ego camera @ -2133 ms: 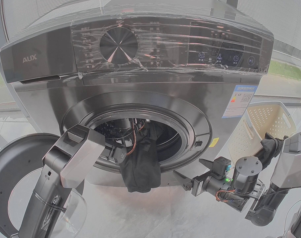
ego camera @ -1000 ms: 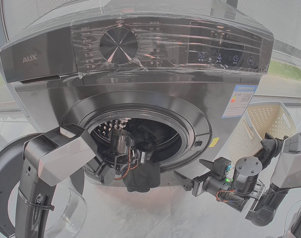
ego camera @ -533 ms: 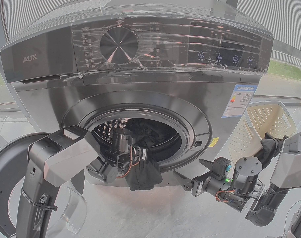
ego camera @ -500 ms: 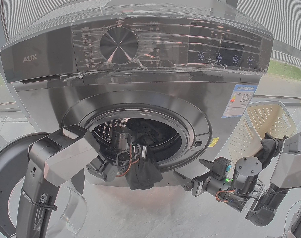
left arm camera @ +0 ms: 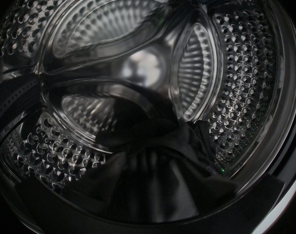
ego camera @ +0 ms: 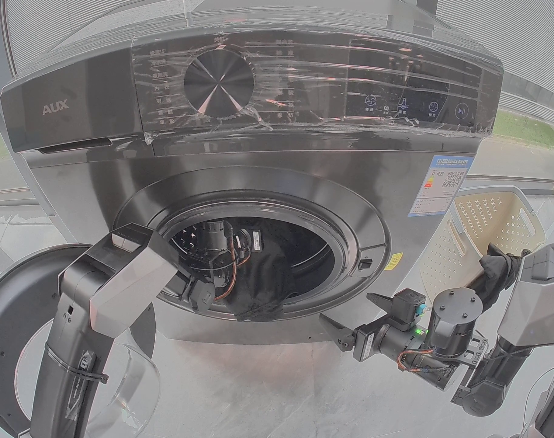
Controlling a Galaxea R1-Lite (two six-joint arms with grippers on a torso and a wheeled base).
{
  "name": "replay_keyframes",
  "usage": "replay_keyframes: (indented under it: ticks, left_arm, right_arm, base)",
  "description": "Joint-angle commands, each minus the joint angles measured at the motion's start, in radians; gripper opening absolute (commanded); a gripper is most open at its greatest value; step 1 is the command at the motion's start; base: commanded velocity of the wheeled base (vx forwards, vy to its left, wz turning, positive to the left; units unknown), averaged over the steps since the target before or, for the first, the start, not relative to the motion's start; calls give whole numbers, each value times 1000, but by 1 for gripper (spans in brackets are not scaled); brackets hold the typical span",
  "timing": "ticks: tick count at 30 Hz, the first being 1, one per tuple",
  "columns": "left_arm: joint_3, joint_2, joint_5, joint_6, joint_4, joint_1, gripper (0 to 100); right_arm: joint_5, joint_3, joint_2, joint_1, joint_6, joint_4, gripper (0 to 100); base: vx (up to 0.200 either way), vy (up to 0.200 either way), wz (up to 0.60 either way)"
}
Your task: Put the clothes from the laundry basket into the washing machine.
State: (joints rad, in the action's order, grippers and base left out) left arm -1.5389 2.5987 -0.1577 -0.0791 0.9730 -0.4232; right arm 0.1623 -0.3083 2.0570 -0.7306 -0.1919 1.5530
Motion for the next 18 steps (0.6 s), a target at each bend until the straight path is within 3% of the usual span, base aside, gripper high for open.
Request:
replay_keyframes:
  ticks: [1,9,18]
  left_arm:
    - [111,-25,12,-10,-10,-12,100]
    - [298,-81,61,1,-50,-48,100]
    - [315,-52,59,9,-60,-62,100]
  right_arm:
    - [0,0,2,0,0,4,100]
    - [0,2,6,0,0,4,100]
    - [0,2,8,0,0,2,100]
  base:
    - [0,0,0]
    - [0,0,0]
    - [0,0,0]
